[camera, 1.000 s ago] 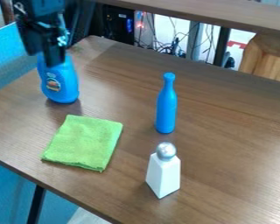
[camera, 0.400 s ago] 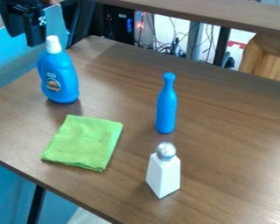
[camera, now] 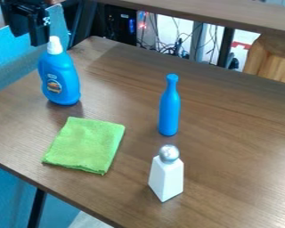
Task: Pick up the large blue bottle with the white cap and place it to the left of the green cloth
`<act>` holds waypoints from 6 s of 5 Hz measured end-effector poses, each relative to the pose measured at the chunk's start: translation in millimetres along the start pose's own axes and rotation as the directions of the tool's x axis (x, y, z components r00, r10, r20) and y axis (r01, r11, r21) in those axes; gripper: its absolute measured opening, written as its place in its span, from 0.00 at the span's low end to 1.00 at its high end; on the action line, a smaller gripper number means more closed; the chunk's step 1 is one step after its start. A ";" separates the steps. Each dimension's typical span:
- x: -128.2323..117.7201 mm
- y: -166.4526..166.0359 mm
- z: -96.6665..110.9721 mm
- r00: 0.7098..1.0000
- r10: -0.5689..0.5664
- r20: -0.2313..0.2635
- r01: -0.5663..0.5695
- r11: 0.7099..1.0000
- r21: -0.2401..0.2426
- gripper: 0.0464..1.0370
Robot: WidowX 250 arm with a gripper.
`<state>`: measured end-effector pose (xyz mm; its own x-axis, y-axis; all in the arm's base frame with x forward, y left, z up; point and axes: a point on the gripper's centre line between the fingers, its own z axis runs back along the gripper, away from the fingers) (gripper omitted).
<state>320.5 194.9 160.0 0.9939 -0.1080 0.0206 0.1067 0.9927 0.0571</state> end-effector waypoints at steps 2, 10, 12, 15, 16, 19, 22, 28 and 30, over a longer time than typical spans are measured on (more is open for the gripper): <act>7.5 9.5 -11.3 0.998 0.031 -0.050 -0.031 1.000 -0.003 0.96; 46.1 -12.2 -32.2 0.982 0.080 -0.173 -0.071 0.996 0.058 0.44; 36.4 -18.8 -30.8 0.980 0.108 -0.165 -0.101 0.994 0.049 0.44; -80.4 -35.7 -4.8 0.960 0.188 -0.207 -0.182 0.982 0.044 0.44; -84.8 -30.2 -15.2 0.956 0.166 -0.243 -0.166 0.986 0.021 0.44; -79.9 -22.5 -34.1 0.946 0.144 -0.291 -0.155 0.988 -0.016 0.44; -80.1 -22.3 -34.0 0.946 0.142 -0.292 -0.153 0.988 -0.016 0.44; -68.4 -66.7 25.5 0.998 -0.016 -0.062 0.017 1.000 0.002 0.97; -44.1 -108.3 24.8 0.992 -0.120 -0.049 0.121 0.993 0.010 0.97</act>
